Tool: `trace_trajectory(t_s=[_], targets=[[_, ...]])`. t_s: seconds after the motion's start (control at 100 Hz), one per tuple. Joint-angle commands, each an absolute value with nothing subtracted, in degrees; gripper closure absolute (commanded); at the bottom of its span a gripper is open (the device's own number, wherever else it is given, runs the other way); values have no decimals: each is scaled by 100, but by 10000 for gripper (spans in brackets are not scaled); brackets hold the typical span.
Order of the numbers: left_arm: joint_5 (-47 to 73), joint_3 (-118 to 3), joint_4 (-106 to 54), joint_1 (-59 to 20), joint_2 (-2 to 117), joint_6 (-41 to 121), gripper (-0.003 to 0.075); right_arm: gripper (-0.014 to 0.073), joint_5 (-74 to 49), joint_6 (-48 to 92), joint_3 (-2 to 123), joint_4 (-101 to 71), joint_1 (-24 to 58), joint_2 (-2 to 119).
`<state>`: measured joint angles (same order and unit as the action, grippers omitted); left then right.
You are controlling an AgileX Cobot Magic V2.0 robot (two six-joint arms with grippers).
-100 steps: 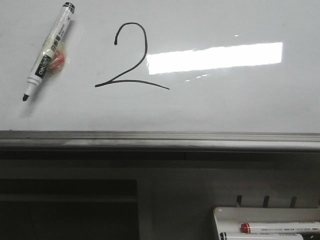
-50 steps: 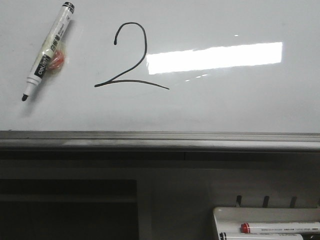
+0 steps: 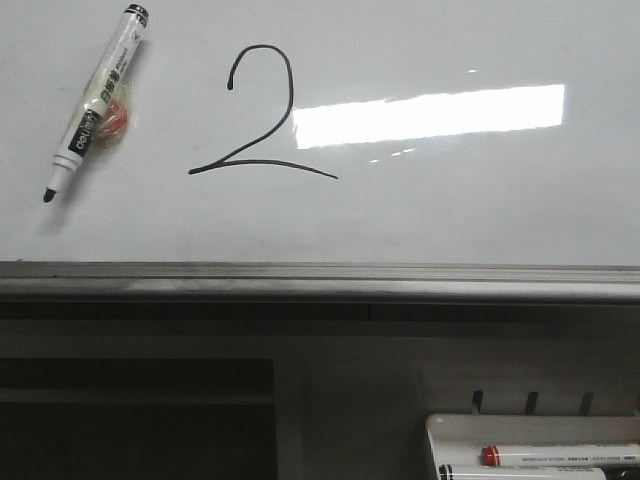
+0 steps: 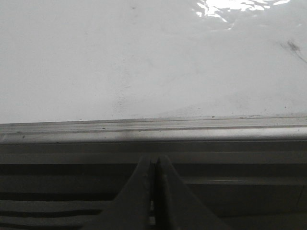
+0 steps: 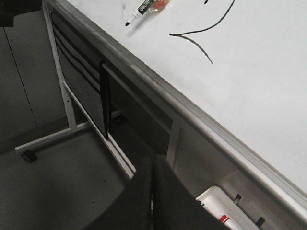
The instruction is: Write number 2 on whiteboard
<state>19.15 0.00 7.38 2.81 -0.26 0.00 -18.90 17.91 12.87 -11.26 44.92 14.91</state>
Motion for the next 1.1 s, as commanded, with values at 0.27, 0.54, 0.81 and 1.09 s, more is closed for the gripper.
trace_trajectory(t_s=[0.27,0.54,0.81,1.09], targets=[[1598,73,749,281,-174,-57,741,664,-1613,1837,1327,-1096,4459,1522],[1598,73,749,281,-174,-57,741,664,-1242,870,1251,162,3598,1522],[1598,73,749,281,-174,-57,741,664,-527,523,936,171,1306,1457],[1598,73,749,281,-174,-57,741,664,-263,-162,8,185,167,418]])
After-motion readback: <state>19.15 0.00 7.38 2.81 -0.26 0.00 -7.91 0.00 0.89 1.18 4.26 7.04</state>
